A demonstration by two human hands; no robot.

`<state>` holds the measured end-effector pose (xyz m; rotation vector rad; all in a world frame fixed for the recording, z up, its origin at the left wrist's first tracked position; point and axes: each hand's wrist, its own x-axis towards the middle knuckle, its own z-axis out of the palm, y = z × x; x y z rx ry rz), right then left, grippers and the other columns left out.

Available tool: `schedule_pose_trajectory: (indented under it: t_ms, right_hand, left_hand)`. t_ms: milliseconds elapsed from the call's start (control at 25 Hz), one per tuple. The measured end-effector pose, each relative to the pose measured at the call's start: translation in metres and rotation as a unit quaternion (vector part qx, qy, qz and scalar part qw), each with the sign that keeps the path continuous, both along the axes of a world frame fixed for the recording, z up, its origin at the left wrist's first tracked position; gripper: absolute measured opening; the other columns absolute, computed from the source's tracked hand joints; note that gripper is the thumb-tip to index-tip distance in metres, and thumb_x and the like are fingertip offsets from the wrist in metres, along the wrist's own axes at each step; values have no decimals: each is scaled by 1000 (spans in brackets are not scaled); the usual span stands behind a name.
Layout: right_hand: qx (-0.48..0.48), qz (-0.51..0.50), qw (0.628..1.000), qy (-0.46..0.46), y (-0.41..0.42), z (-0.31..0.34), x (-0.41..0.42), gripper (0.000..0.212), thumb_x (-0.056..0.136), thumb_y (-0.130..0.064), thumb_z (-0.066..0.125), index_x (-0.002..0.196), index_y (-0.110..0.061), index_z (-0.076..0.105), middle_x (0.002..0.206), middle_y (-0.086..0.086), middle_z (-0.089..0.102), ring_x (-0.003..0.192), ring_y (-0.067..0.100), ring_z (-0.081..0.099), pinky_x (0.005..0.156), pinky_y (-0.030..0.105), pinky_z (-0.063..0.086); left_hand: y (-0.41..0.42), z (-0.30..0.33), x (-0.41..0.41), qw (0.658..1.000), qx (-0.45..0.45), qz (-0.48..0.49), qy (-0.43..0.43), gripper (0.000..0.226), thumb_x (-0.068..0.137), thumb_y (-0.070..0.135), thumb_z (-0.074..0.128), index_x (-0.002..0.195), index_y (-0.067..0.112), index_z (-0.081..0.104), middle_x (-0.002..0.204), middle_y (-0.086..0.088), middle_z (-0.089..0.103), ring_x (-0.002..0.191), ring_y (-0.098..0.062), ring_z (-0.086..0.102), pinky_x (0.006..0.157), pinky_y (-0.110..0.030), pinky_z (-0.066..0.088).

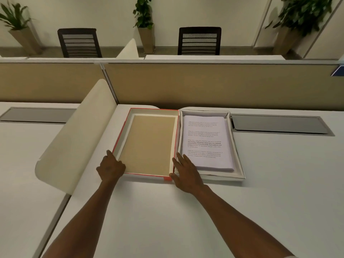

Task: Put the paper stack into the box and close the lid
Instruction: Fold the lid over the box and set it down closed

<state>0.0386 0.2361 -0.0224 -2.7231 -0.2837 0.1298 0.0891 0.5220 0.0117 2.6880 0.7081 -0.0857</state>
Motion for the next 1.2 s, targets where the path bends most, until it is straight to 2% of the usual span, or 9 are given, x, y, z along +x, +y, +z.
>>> schedule_pose_trajectory:
  t_ms: [160, 280, 400, 480, 600, 800, 920, 1080, 1200]
  right_hand:
    - [-31, 10, 999, 6, -3, 4, 1, 68, 96, -49, 45, 153, -19, 27, 165, 2, 9, 152, 25, 3, 123, 44, 13]
    - [-31, 29, 999, 15, -7, 8, 0, 67, 96, -46, 47, 154, -17, 26, 165, 4, 8, 152, 25, 3, 122, 42, 11]
    - [49, -5, 998, 31, -2, 24, 2, 65, 94, -46, 54, 149, -15, 38, 162, 6, 22, 151, 24, 13, 120, 38, 16]
    - [136, -63, 989, -3, 10, 46, 10, 59, 91, -45, 62, 140, -14, 51, 151, 8, 43, 143, 24, 33, 115, 35, 28]
    - [300, -166, 939, -23, 39, 96, 37, 41, 87, -41, 69, 119, -16, 67, 117, 3, 70, 109, 18, 63, 95, 31, 49]
    - [528, -203, 812, 143, 88, 177, 85, 40, 85, -44, 69, 102, -8, 68, 93, 12, 70, 74, 18, 67, 67, 34, 57]
    - [546, -221, 792, 163, 101, 202, 100, 28, 86, -40, 68, 87, -12, 66, 96, 15, 73, 74, 25, 73, 64, 36, 61]
    - [557, -250, 777, 154, 97, 209, 106, 6, 88, -12, 63, 85, -8, 64, 99, 17, 73, 81, 31, 73, 65, 41, 62]
    - [549, -264, 783, 124, 88, 215, 106, 15, 87, -3, 60, 73, -11, 59, 95, 16, 71, 80, 30, 71, 60, 36, 60]
  left_hand:
    - [19, 15, 4, 987, -124, 38, -92, 26, 75, 2, 57, 98, 3, 70, 98, -20, 73, 85, -39, 65, 79, -41, 56]
    - [24, 28, 4, 960, -219, 65, -159, 43, 78, 1, 54, 115, 11, 73, 111, -13, 74, 91, -36, 68, 87, -46, 58]
    - [16, 39, -5, 931, -276, 86, -221, 43, 84, 5, 51, 120, 18, 72, 117, -12, 72, 95, -37, 68, 90, -47, 57]
    - [8, 45, -15, 922, -280, 73, -257, 42, 88, 5, 51, 121, 20, 71, 118, -10, 72, 97, -35, 68, 92, -44, 56]
    - [-5, 62, -31, 898, -290, 18, -332, 39, 89, 1, 55, 120, 16, 72, 118, -3, 73, 104, -20, 68, 93, -29, 51]
    - [-45, 102, -53, 871, -244, -78, -418, 37, 85, -1, 62, 118, 12, 73, 120, -4, 72, 112, -16, 67, 98, -29, 52]
    - [-70, 118, -63, 874, -194, -118, -429, 32, 87, 6, 69, 120, 7, 72, 122, -12, 72, 111, -26, 69, 98, -41, 55]
    - [-90, 127, -69, 890, -181, -136, -397, 36, 87, 10, 72, 123, 6, 70, 128, -15, 68, 114, -34, 67, 98, -46, 53]
    - [-98, 134, -71, 892, -198, -158, -375, 51, 83, 28, 78, 129, 10, 66, 136, -10, 63, 121, -28, 63, 100, -40, 50]
